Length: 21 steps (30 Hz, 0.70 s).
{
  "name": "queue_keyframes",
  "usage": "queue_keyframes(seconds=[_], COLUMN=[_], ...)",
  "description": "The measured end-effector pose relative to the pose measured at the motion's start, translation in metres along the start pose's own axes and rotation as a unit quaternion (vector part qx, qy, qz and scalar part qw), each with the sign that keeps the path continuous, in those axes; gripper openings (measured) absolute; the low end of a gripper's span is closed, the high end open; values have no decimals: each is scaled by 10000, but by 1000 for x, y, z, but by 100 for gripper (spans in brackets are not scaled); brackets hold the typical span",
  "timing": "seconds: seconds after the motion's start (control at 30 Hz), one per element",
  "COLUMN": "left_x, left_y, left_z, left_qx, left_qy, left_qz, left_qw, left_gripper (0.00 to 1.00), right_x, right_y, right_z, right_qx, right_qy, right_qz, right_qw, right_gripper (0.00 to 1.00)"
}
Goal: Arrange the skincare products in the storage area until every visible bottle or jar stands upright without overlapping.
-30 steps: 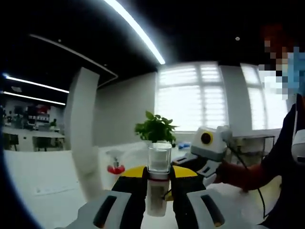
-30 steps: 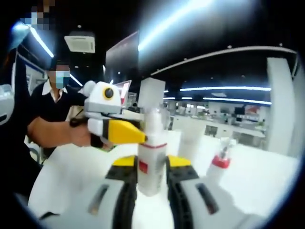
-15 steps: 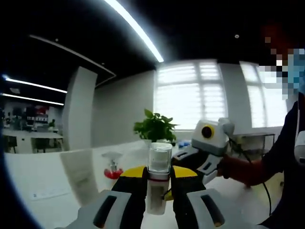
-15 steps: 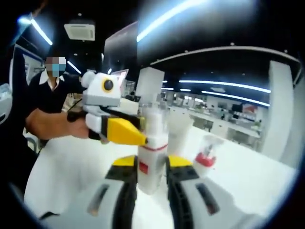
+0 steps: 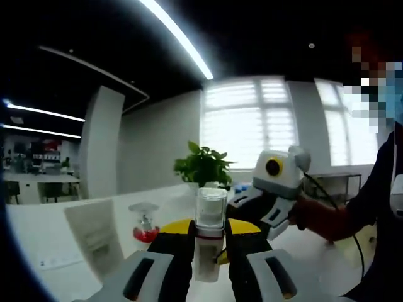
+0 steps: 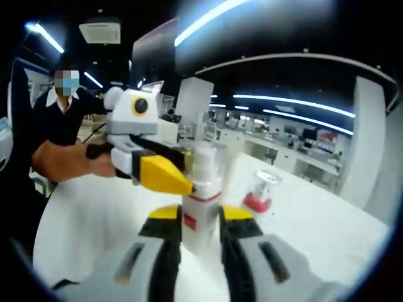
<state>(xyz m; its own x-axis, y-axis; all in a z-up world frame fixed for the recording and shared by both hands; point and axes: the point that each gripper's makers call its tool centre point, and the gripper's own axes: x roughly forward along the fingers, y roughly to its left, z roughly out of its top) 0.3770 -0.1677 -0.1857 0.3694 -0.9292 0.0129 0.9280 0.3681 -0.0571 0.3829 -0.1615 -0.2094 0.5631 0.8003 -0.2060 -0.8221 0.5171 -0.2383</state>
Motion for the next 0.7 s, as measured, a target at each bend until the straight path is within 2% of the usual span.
queue_keyframes(seconds=[0.4, 0.7], left_x=[11, 16], left_y=[9, 18], left_z=[-17, -30], left_qx=[144, 42], left_qy=[247, 309], left_qz=[-39, -94], left_qw=[9996, 9995], left_gripper=[18, 18], right_x=[5, 10], right_y=[-9, -13], right_z=[-21, -35], right_qx=[186, 301], right_qy=[67, 135], right_qz=[-132, -201], right_qw=[9997, 9993], right_gripper=[22, 22])
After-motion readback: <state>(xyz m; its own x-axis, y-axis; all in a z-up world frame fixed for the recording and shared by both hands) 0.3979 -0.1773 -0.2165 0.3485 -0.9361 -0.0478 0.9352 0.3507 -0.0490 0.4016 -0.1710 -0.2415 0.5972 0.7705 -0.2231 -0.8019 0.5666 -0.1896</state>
